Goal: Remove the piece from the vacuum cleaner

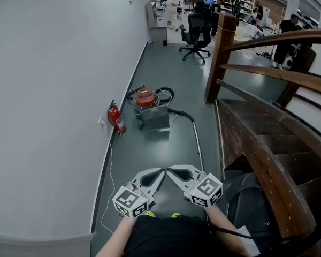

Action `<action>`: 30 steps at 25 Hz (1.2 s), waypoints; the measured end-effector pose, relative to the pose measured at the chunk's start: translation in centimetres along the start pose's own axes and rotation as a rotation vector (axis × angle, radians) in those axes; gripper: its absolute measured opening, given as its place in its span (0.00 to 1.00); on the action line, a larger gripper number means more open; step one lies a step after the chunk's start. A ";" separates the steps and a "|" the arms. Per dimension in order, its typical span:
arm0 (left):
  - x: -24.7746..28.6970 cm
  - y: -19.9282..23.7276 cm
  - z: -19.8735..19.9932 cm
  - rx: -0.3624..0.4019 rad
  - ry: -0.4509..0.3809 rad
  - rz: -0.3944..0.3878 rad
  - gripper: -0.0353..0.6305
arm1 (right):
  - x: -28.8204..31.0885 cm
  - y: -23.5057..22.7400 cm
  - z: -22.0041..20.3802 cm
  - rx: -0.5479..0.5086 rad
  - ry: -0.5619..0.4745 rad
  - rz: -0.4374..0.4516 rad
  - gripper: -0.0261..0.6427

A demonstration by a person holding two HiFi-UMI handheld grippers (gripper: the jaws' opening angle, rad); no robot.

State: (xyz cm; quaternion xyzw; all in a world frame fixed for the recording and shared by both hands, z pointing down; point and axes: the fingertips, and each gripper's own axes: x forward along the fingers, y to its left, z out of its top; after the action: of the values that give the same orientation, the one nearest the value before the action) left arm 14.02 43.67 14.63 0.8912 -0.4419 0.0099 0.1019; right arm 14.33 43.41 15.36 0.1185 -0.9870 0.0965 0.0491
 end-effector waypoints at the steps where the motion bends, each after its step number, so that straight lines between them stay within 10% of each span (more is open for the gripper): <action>1: 0.0 0.0 0.0 0.001 0.000 0.001 0.06 | 0.0 0.0 0.0 -0.002 0.000 0.001 0.06; 30: 1.9 -1.0 -3.4 -0.098 0.030 0.070 0.06 | -1.7 -1.3 -3.3 -0.064 0.103 0.019 0.06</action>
State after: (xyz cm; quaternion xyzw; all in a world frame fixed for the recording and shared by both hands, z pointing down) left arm 16.23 43.41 17.97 0.8688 -0.4713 0.0052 0.1515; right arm 16.55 43.21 18.63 0.1024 -0.9868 0.0713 0.1029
